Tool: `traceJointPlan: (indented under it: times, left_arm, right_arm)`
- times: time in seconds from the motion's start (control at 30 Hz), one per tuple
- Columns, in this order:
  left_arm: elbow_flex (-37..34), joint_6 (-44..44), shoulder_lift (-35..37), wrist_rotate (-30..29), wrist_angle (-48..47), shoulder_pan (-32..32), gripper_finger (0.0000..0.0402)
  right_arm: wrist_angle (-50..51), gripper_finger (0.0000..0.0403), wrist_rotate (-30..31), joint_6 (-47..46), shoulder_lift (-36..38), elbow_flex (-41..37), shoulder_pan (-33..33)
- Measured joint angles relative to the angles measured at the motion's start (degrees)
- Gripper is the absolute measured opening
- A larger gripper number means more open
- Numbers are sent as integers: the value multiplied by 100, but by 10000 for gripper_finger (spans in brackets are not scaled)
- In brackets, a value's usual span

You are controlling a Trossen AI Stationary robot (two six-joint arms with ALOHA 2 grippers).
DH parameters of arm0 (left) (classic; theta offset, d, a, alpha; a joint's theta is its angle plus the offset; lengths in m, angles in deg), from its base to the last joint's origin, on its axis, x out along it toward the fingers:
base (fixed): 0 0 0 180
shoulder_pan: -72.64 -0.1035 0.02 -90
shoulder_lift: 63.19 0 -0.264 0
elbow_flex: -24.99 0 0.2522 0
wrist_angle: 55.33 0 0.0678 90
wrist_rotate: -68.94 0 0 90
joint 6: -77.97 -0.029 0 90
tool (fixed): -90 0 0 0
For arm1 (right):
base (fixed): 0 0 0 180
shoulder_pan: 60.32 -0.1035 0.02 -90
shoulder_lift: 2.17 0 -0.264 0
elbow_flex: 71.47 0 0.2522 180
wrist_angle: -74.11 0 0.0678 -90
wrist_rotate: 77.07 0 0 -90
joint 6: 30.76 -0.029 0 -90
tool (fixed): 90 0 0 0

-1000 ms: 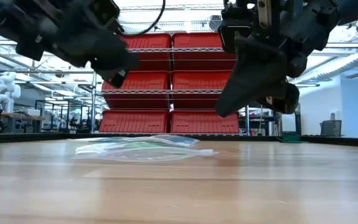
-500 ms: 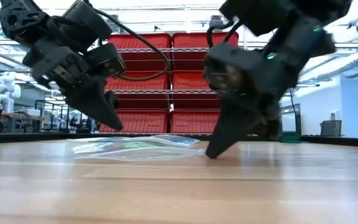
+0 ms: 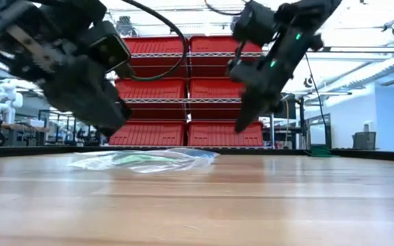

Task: Sort rubber bands
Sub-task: Close the bottom zip lock bag

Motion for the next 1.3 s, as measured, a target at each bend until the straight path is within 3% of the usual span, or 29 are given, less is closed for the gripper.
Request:
traceJointPlan:
  times: [0.07,0.17,0.37,0.5,0.67,0.83,1.2,1.3]
  left_arm:
    - [0,-154,155,-222,-87,-237,12]
    - [0,-383,380,-331,-401,-776,12]
    - [0,-1039,552,-391,-1522,-1938,12]
    - [-4,-1504,544,-355,-1827,-2449,12]
    - [-1,-1534,521,-68,-1954,-2693,12]
    - [-2,-1267,517,68,-2492,-2479,12]
    - [-308,210,521,257,-2032,-1374,12]
    - [-341,637,509,171,-1619,-999,12]
  right_arm:
    - [111,0,-80,-265,257,-24,-122]
    - [-494,0,-163,-891,188,-181,-609]
    - [-2778,0,98,-1845,-897,-116,-1573]
    - [-3039,0,257,-2035,-1740,431,-1904]
    - [-2408,0,116,-2025,-2525,1279,-2022]
    - [-1435,0,114,-2006,-2699,1671,-1985]
    - [857,0,88,-936,-1653,1638,-1560]
    - [1315,0,-393,-479,-1223,1639,-1377]
